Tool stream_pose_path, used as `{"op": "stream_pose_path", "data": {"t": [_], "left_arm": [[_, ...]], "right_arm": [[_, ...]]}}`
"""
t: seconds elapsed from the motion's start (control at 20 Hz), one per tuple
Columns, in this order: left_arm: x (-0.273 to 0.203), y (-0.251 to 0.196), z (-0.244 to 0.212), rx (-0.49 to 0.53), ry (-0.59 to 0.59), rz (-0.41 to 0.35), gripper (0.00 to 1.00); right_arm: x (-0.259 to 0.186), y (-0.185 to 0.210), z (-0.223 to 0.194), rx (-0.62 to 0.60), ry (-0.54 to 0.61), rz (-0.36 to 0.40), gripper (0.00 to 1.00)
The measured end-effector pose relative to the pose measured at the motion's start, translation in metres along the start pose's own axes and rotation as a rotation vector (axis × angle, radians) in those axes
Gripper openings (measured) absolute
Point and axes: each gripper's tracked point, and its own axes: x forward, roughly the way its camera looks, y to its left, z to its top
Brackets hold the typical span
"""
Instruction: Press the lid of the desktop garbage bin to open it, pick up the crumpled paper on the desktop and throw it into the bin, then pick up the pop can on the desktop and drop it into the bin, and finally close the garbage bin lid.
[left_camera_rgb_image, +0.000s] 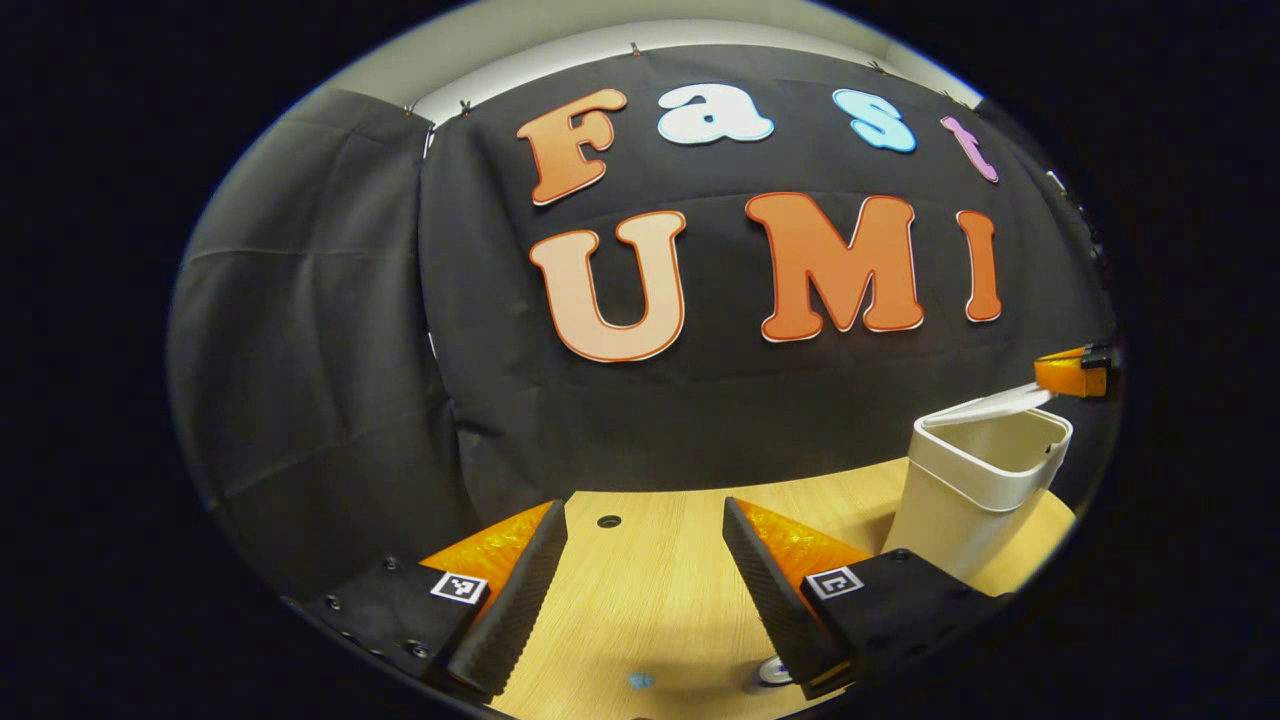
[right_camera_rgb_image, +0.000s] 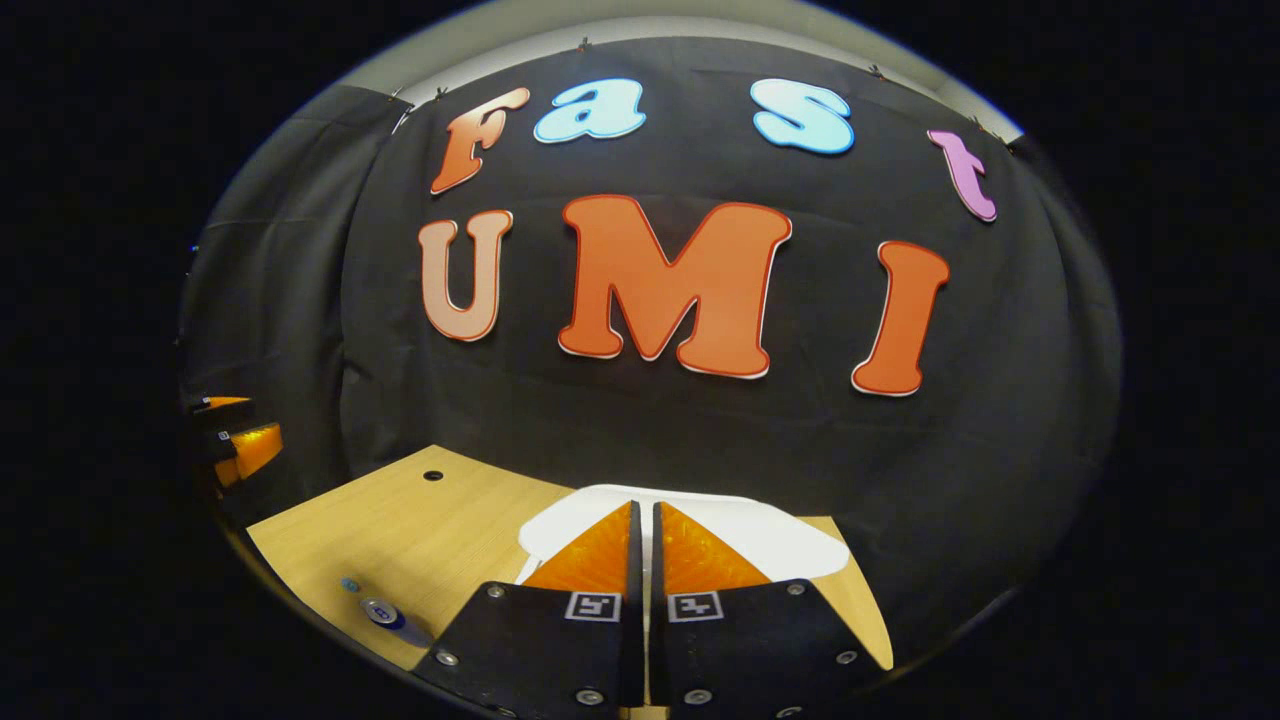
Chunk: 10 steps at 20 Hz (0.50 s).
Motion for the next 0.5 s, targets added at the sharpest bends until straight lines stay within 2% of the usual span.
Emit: {"op": "stream_pose_path", "data": {"t": [0.05,0.1,0.15,0.2,0.3,0.4,0.5], "left_arm": [[0.004,0.003,-0.004,-0.011,0.005,-0.009,0.99],[0.01,0.008,-0.009,-0.017,0.016,-0.023,1.0],[0.016,0.012,-0.011,-0.019,0.024,-0.035,0.99],[0.021,0.017,-0.015,-0.019,0.035,-0.048,1.0],[0.033,0.026,-0.028,-0.022,0.063,-0.071,0.99],[0.046,0.028,-0.045,-0.026,0.105,-0.11,0.99],[0.054,0.031,-0.067,-0.034,0.157,-0.151,1.0]], "right_arm": [[-0.001,0.003,0.012,-0.005,-0.045,-0.011,0.05],[-0.002,0.008,0.022,-0.006,-0.078,-0.02,0.22],[-0.004,0.015,0.029,-0.003,-0.102,-0.025,0.33],[-0.005,0.021,0.035,0.001,-0.12,-0.033,0.51],[-0.007,0.036,0.041,-0.007,-0.126,-0.045,0.65],[-0.016,0.051,0.045,-0.01,-0.13,-0.037,0.83],[-0.02,0.075,0.043,-0.008,-0.121,-0.002,0.93]]}}
